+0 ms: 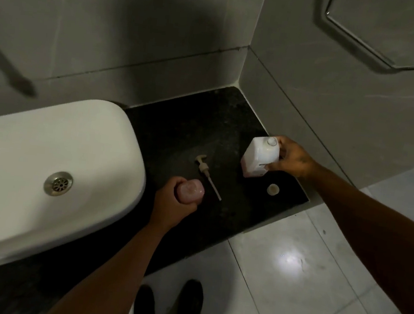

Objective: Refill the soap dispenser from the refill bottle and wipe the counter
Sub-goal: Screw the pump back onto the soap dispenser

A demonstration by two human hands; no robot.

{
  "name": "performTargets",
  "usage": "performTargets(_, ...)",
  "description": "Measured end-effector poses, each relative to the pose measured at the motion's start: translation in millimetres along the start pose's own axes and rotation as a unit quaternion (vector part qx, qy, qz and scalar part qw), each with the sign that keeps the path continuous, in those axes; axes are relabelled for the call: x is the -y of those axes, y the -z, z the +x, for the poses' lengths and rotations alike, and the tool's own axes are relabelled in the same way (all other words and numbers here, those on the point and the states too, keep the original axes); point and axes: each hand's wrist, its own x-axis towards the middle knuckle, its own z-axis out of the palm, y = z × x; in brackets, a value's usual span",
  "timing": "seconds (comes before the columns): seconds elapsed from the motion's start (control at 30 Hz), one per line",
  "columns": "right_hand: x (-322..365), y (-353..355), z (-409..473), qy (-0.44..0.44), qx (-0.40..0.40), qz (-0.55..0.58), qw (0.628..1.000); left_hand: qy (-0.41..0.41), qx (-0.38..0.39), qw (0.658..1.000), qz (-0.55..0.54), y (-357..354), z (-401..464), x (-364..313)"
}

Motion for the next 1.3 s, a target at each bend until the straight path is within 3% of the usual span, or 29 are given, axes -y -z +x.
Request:
performTargets(0.07, -0.2, -3.1, -4.3, -0.010, -0.019, -0.020, 1.000, -0.005, 0.004, 1.000, 0.001, 0.6, 0.4, 0.0)
performTargets(0.13, 0.8, -8.5, -8.9, -0.084, -0.023, -0.104, 0.991, -0.006, 0.012, 1.000, 0.004, 0.7, 0.0, 0.4)
performTargets(0.23, 18.9, -39.4, -19.9, -0.247, 0.108, -0.156, 0.950, -0.003, 0.020, 1.000, -0.006, 1.3, 0.8, 4.3)
performTargets(0.3, 35.5, -70.8, -17.4, -0.220, 0.143, -0.141, 0.955, -0.001, 0.029, 0.999, -0.018, 2.2, 2.2, 5.7)
performTargets(0.4, 64.5, -115.2, 5.9, -0.094, 0.071, -0.109, 0.987, 0.002, 0.032, 0.999, -0.018, 3.3, 2.9, 7.4)
performTargets(0.47, 79.5, -132.4, 23.4, -0.063, 0.022, -0.113, 0.991, -0.002, 0.021, 0.999, -0.027, 3.1, 1.6, 8.6)
performTargets(0.63, 79.2, -164.6, 48.5, -0.055, -0.002, -0.187, 0.981, -0.039, 0.000, 0.999, -0.009, -1.0, 1.6, 14.8)
performTargets(0.73, 75.4, -175.4, 50.8, -0.103, -0.002, -0.195, 0.975, -0.053, -0.002, 0.999, 0.002, -3.4, 1.1, 16.8)
performTargets(0.93, 71.4, -162.4, 40.7, -0.098, -0.039, -0.088, 0.991, -0.034, 0.005, 0.999, -0.032, -5.8, 3.0, 11.9)
performTargets(1.07, 92.8, -126.2, 15.5, -0.079, -0.085, 0.113, 0.987, -0.025, 0.017, 0.998, -0.047, 1.6, 3.3, -1.0)
performTargets(1.17, 128.1, -89.4, -16.4, -0.009, -0.126, 0.232, 0.965, -0.047, 0.030, 0.997, -0.047, 12.8, 0.7, -21.6)
performTargets(1.3, 181.7, -35.7, -65.8, 0.092, -0.136, 0.296, 0.941, -0.088, 0.025, 0.994, -0.055, 36.9, -1.0, -69.7)
